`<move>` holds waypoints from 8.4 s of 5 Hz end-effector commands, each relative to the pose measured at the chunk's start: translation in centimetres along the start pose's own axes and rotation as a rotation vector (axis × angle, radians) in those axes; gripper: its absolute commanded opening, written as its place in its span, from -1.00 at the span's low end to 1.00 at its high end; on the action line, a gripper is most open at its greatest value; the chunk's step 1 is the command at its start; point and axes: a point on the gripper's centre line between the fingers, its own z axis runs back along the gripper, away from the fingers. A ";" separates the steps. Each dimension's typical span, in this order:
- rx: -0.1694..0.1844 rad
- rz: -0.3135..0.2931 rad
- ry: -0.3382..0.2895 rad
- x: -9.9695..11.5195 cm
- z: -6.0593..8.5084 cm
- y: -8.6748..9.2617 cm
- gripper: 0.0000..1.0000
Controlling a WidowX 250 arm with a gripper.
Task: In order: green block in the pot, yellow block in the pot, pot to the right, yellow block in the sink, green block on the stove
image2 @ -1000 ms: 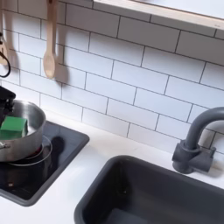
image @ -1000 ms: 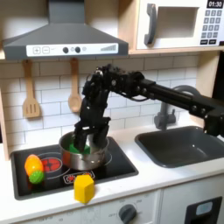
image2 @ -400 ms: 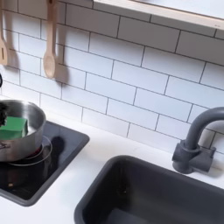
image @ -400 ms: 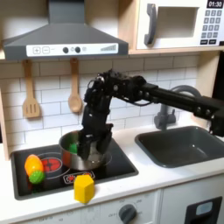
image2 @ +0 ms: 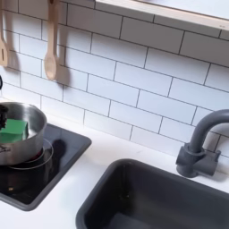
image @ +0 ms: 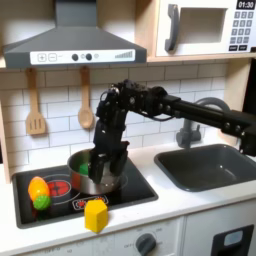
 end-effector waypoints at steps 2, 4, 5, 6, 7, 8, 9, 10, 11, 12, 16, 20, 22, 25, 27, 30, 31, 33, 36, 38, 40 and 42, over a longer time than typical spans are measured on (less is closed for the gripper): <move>-0.019 -0.010 0.023 -1.6 1.5 1.2 1.00; -0.023 0.016 0.036 -3.5 2.3 2.0 1.00; -0.025 0.033 0.033 -4.3 2.7 2.5 1.00; -0.026 0.046 0.042 -4.6 2.6 2.9 1.00; -0.032 0.060 0.057 -4.9 2.0 3.3 1.00; -0.041 0.087 0.062 -4.8 1.1 3.9 1.00; -0.039 0.090 0.042 -4.0 1.0 4.1 1.00; -0.038 0.094 0.051 -3.8 0.2 4.1 1.00; -0.042 0.099 0.072 -3.8 -0.6 3.9 1.00; -0.044 0.101 0.074 -3.8 -0.6 4.0 1.00; -0.047 0.128 0.108 -4.7 -0.7 5.5 1.00; -0.054 0.122 0.116 -4.2 -1.7 5.7 1.00; -0.062 0.102 0.135 -4.1 -2.6 5.7 1.00; -0.078 0.082 0.150 -4.7 -3.1 6.1 1.00; -0.073 0.073 0.159 -5.0 -3.6 6.0 1.00; -0.065 0.069 0.131 -4.1 -4.2 5.0 1.00; -0.067 0.062 0.125 -3.5 -4.2 4.1 1.00; -0.064 0.052 0.145 -3.6 -4.8 3.7 1.00; -0.053 0.082 0.135 -3.7 -4.8 3.5 -1.00; -0.059 0.068 0.107 -3.3 -3.3 3.3 -1.00; -0.071 0.041 0.075 -2.3 -0.4 3.3 -1.00; -0.083 0.032 -0.016 0.0 2.9 2.5 -1.00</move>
